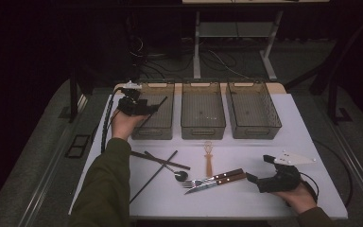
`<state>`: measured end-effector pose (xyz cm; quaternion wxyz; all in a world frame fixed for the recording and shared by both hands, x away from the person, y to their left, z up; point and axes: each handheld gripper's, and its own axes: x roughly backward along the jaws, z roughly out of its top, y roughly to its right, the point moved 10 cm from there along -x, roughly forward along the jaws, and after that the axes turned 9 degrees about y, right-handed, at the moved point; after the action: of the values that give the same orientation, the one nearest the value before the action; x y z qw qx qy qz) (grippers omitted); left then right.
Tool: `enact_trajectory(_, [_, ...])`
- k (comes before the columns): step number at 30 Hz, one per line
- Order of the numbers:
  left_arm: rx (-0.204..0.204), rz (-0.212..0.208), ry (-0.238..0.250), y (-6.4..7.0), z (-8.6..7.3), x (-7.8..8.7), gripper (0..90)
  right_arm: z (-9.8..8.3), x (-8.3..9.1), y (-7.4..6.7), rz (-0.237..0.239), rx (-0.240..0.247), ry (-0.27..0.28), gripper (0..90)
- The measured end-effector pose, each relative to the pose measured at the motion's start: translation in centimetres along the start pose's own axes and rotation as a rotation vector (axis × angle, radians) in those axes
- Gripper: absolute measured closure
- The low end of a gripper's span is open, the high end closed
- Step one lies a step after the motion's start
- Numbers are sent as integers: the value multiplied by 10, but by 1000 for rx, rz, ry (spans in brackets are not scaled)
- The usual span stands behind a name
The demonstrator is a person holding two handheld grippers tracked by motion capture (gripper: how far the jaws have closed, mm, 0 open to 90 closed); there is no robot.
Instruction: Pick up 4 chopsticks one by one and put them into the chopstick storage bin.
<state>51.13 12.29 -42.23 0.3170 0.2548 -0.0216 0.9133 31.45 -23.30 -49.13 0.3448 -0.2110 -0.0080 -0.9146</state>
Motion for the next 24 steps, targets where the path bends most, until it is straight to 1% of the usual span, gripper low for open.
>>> enact_trajectory(2, [0, -3, 2, 5, -1, 4, 343, 0, 0, 0, 1, -1, -1, 16])
enact_trajectory(6, [-15, -10, 24, 16, -4, 15, 325, 0, -1, -1, 4, 4, 0, 15])
enact_trajectory(7, [-27, -20, 21, 19, -6, 18, 318, 0, -1, -1, 4, 5, 1, 15])
enact_trajectory(10, [-20, -37, 15, 28, -13, 25, 304, 0, -1, -1, 5, 5, 1, 15])
enact_trajectory(11, [-27, -47, 9, 31, -16, 28, 302, 0, -1, -1, 6, 5, 2, 15])
enact_trajectory(12, [-25, -49, 9, 33, -18, 30, 296, 0, -1, -1, 8, 4, 1, 16])
enact_trajectory(19, [-38, -88, 18, 51, -39, 42, 253, 1, -3, -1, 15, 2, -2, 15])
enact_trajectory(22, [-26, -106, 45, 59, -50, 47, 247, 1, -3, -1, 16, -2, 1, 15])
enact_trajectory(23, [-31, -107, 43, 61, -54, 48, 246, 1, -3, -1, 15, 0, 0, 15])
enact_trajectory(24, [-48, -104, 38, 62, -58, 49, 240, 1, -3, -1, 17, -1, -1, 15])
